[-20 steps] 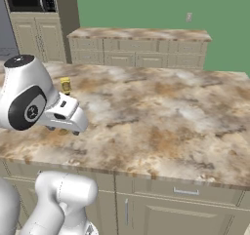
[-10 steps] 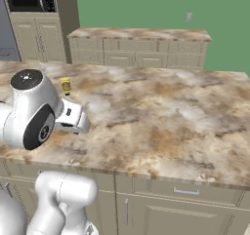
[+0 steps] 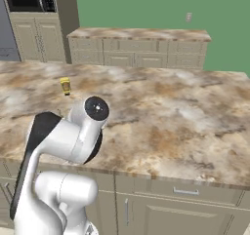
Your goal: Pick the jar and candle from the dining table and place them in the open cabinet. Close the cabinet after placing the objects.
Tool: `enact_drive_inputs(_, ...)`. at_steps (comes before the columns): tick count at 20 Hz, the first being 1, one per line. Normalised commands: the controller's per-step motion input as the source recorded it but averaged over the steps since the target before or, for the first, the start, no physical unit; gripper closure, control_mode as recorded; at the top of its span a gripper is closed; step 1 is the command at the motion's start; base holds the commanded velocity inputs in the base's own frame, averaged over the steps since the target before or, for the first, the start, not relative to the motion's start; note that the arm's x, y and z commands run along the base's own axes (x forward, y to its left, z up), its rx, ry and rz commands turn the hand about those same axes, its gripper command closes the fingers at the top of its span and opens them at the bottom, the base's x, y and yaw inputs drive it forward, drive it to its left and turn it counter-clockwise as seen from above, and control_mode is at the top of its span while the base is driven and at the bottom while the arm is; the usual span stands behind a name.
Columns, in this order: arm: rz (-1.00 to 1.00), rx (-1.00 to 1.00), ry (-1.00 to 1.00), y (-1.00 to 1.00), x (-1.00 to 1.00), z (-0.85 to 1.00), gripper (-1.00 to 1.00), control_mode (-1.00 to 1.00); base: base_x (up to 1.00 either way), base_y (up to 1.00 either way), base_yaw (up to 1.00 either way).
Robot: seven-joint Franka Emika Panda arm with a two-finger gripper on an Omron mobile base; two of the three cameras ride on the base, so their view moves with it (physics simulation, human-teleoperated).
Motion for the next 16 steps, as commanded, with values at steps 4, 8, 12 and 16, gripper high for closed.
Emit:
enact_drive_inputs(4,0.53,0.14,-0.05,-0.01,0.28,-0.18,-1.0,-1.0,0.0,0.0,0.0)
enact_drive_inputs(8,0.34,0.02,-0.08,0.1,0.29,-0.31,-1.0,-1.0,0.0,0.0,0.0)
enact_drive_inputs(12,0.24,0.0,-0.18,0.01,0.12,-0.24,-1.0,-1.0,0.0,0.0,0.0)
enact_drive_inputs(16,0.15,0.0,-0.29,0.0,0.0,-0.21,-1.0,-1.0,0.0,0.0,0.0)
